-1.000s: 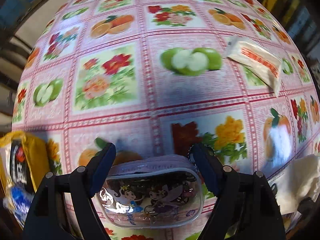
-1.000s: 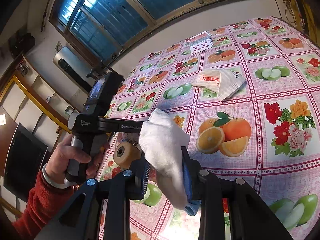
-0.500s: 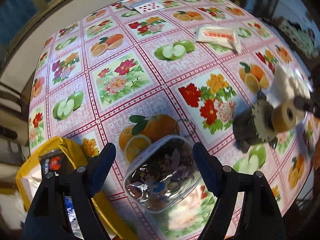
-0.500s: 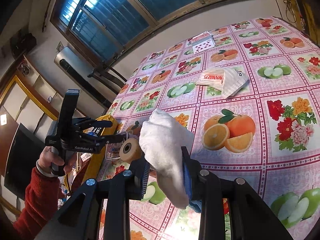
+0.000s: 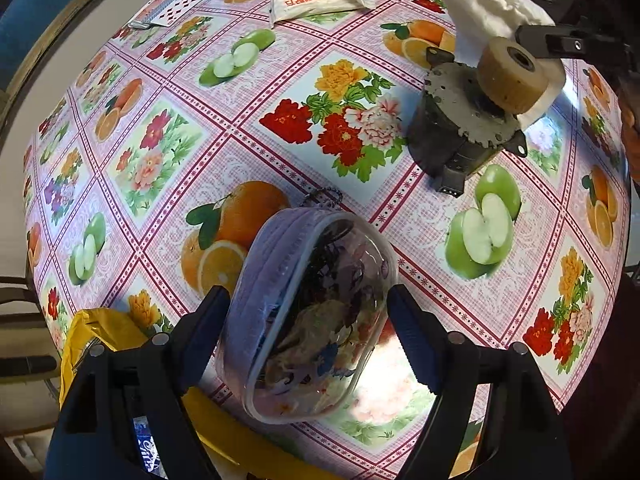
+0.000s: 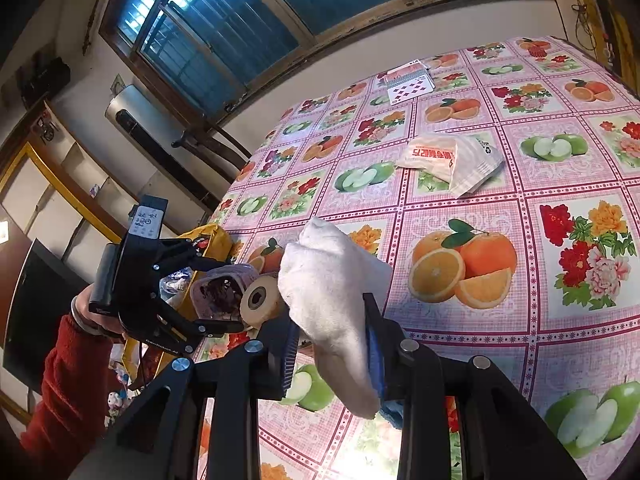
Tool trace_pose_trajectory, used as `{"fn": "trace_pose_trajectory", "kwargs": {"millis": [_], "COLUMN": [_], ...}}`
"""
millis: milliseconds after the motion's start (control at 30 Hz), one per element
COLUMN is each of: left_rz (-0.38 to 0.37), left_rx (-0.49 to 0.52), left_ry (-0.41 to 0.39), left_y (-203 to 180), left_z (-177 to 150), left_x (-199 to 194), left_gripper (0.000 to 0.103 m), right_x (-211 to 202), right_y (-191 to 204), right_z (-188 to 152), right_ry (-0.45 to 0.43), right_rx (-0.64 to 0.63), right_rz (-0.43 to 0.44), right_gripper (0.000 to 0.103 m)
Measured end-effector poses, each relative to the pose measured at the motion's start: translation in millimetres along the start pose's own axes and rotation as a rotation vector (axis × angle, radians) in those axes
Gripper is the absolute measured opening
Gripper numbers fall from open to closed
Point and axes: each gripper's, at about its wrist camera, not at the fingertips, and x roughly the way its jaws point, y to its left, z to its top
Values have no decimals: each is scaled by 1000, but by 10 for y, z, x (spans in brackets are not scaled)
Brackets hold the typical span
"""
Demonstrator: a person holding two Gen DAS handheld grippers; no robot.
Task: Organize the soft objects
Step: 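Carry the pouch to the tray with the left tool while the right carries the white cloth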
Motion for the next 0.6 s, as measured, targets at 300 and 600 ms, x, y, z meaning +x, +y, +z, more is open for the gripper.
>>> {"fn": "trace_pose_trajectory", "kwargs": {"millis": [300,600], "left_rz": [-41,-29], "left_rx": [23,-186], "left_ry": [41,23], "left_y": [-244,-368], "left_z": [-74,-143], "left_x": [85,110], "left_gripper": [84,82], "right_x": [19,-13], "right_y": [0,9], "right_z": [15,-38], "right_ry": [-1,-21], "right_rx": [-5,-32], "right_rz": [1,-42], "right_gripper": [33,33]}}
